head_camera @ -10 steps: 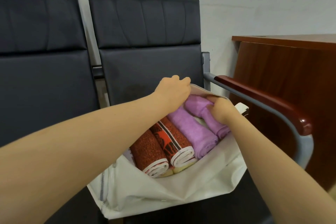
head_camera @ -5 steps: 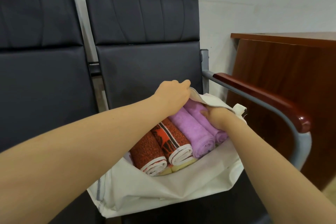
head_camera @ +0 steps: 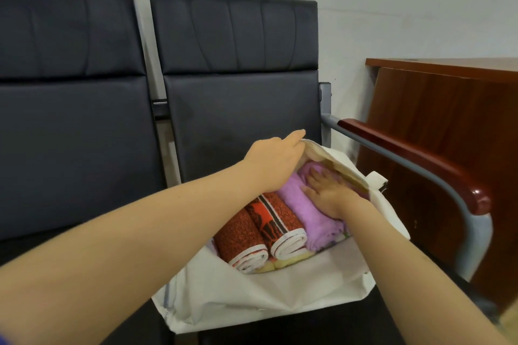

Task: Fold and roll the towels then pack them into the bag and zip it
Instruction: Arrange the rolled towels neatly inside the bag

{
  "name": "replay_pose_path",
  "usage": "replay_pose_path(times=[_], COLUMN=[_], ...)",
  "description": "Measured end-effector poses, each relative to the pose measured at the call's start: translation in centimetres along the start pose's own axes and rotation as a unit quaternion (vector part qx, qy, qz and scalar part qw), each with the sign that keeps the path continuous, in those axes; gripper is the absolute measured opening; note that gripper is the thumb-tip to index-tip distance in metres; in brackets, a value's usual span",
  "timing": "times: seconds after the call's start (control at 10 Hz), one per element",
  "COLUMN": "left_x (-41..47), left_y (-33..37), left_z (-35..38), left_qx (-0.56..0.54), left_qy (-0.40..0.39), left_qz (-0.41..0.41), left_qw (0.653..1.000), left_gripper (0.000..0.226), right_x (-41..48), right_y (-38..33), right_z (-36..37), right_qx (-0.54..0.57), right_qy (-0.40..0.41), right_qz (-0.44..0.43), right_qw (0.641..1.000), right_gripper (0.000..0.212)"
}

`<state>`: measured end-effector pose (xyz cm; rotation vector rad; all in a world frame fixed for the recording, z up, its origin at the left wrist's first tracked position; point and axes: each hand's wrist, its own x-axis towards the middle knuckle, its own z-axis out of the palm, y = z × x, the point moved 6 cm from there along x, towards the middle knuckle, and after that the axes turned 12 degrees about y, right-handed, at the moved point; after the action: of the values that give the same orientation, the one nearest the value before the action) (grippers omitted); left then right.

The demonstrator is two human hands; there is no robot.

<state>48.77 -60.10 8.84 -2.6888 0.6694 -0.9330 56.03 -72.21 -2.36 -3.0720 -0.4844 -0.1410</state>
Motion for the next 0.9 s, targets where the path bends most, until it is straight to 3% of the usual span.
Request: replay_pose_path(times=[0.1,0.2,0.3,0.5,0.6,0.9], left_x=[-1.0,-1.7,-2.8,-7.2,-11.4,-35.2], left_y=[0.1,-0.5,-2.0,-7.9,-11.4,-23.5], left_z=[0.1,-1.0,-4.4,-9.9,-12.3,-13.4], left_qx=[-0.016,0.006,0.049,0.065,0.092,0.077], left_qy=[-0.005,-0.015,-0.032,-0.023,-0.034,-0.127], left_qz=[-0.003,-0.004,0.004,-0.036,-0.076,-0.282], left_qw=[1.0,1.0,0.998,0.997,0.992,0.948], left_gripper=[0.051,0.057,0.045,0.025,0.025,0.024], right_x=[-0.3,-1.0,-4.5,-5.3,-5.9,-11.0], right_y=[-2.2,-6.4,-11.8,-19.7,-25.9,-50.7], right_z=[-3.0,-6.7,-11.7,-14.8,-15.9,-9.1], right_qx=[0.052,0.058,0.05,-0.054,-0.04,0.045], right_qy=[0.074,0.159,0.131,0.068,0.089,0.062], right_qz=[0.021,-0.038,-0.007,-0.109,-0.161,-0.293], right_qw=[0.996,0.985,0.99,0.99,0.982,0.953], right_gripper=[0.048,0.034,0.032,0.028,0.027,0.021])
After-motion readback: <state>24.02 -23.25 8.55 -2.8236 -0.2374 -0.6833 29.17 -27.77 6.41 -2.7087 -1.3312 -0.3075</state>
